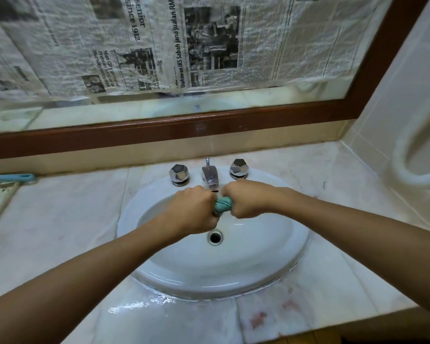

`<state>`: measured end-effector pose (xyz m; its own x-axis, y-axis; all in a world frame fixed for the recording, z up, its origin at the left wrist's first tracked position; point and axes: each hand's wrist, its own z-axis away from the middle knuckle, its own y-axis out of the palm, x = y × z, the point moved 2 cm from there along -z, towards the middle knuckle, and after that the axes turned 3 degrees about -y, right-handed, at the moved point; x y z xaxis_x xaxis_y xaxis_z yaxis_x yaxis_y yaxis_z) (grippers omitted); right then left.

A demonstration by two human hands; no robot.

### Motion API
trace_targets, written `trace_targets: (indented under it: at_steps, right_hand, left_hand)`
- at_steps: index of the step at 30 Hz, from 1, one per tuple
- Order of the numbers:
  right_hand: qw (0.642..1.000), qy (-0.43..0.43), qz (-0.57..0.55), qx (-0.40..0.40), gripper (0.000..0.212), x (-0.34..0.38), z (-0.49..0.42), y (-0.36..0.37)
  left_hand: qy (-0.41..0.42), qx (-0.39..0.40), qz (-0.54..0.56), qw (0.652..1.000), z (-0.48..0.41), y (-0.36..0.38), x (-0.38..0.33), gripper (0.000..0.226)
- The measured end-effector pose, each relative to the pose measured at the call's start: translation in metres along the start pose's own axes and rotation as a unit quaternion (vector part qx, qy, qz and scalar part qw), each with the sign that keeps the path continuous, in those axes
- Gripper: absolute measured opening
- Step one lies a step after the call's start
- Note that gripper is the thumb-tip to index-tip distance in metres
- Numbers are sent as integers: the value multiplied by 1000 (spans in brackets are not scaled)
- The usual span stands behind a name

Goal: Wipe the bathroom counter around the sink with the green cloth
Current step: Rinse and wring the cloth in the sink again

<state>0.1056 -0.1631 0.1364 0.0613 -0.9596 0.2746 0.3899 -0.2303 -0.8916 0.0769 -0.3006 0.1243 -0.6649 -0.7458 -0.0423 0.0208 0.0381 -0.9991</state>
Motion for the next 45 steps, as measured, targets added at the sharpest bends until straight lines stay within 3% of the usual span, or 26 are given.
trace_targets:
  at_steps: [2, 6, 9, 14, 16, 19, 21, 25, 28, 31, 33, 36, 39, 42, 45]
  right_hand:
    - [991, -5, 102, -90, 36, 6, 2, 4]
    - [948, -61, 183, -254, 62, 14, 3, 18]
    - [922, -85, 214, -310, 75, 19, -1, 30]
    - [901, -112, 220, -357, 65, 26, -3, 27]
    - [901, -108, 216, -360, 65, 26, -5, 29]
    - [915, -64, 217, -335, 69, 28, -1, 32]
    - [928, -13, 214, -305, 63, 35, 7, 30]
    - [978, 148, 17, -144, 30, 41, 20, 40]
    - [963, 176, -199, -39, 36, 36, 26, 57]
    - [906, 173, -386, -2, 33, 34, 46, 68]
    - [846, 171, -505, 18, 27, 34, 58, 78]
    - [746, 159, -647, 25, 23, 37, 72, 97]
    - [629, 150, -763, 2, 26, 46, 82, 119]
    - [473, 164, -864, -46, 39, 55, 90, 137]
    - [393, 155, -904, -65, 34, 53, 95, 148]
  left_hand:
    - [-37, 107, 160, 981, 2, 1, -2, 23]
    - [-113, 237, 411, 873, 13, 4, 4, 37]
    - [-146, 293, 471, 819, 21, 7, 5, 45]
    - [-178, 349, 554, 735, 24, 14, 9, 45]
    - [-166, 367, 563, 722, 25, 17, 12, 50]
    - [-126, 350, 524, 766, 21, 18, 17, 47]
    - [-77, 303, 446, 839, 16, 18, 22, 40]
    - [74, 203, 158, 963, 11, 17, 30, 25]
    - [160, 187, 35, 969, 17, 25, 35, 38]
    - [234, 138, -14, 962, 27, 36, 39, 41]
    - [301, 18, -32, 953, 30, 41, 47, 43]
    - [364, -123, 30, 923, 35, 42, 54, 43]
    - [385, -192, 116, 895, 39, 45, 53, 29]
    - [387, -261, 162, 870, 44, 51, 49, 12]
    - [367, -324, 200, 849, 51, 58, 43, 9]
